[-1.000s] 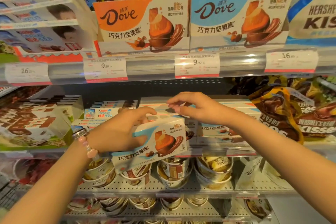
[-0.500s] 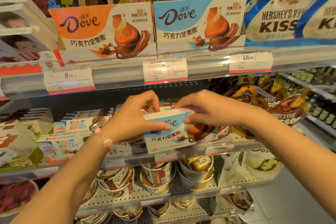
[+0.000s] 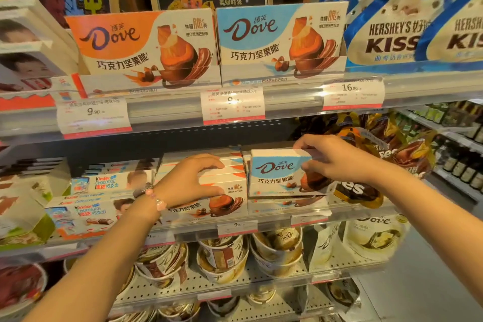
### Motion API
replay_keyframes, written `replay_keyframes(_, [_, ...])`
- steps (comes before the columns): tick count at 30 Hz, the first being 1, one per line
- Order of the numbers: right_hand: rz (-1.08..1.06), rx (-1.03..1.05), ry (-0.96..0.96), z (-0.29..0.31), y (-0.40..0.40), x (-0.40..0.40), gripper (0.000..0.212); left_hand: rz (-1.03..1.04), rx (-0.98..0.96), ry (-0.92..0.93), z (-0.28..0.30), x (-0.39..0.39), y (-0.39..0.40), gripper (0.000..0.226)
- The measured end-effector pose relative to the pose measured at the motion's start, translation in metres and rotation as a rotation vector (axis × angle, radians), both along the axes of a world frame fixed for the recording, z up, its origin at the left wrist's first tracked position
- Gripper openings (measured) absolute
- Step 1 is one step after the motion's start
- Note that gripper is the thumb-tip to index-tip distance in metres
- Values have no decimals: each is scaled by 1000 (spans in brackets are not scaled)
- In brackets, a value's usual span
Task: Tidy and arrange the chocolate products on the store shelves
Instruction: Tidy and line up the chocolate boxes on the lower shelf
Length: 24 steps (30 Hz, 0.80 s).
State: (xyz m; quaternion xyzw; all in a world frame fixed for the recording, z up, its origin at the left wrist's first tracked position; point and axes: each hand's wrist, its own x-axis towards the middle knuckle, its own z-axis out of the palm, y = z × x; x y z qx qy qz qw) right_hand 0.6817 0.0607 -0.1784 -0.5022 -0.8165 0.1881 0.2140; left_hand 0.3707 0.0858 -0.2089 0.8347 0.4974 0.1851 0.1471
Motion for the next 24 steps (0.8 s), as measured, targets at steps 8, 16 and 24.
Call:
replay_keyframes(8, [2, 74, -88, -9, 8, 3, 27, 38, -6, -14, -2, 0, 0, 52])
replay_keyframes(16, [27, 186, -208, -19, 5, -3, 37, 57, -6, 8, -2, -1, 0, 52])
replay_keyframes(24, [9, 381, -173, -53, 3, -10, 37, 39, 15, -3, -3, 0, 0, 52])
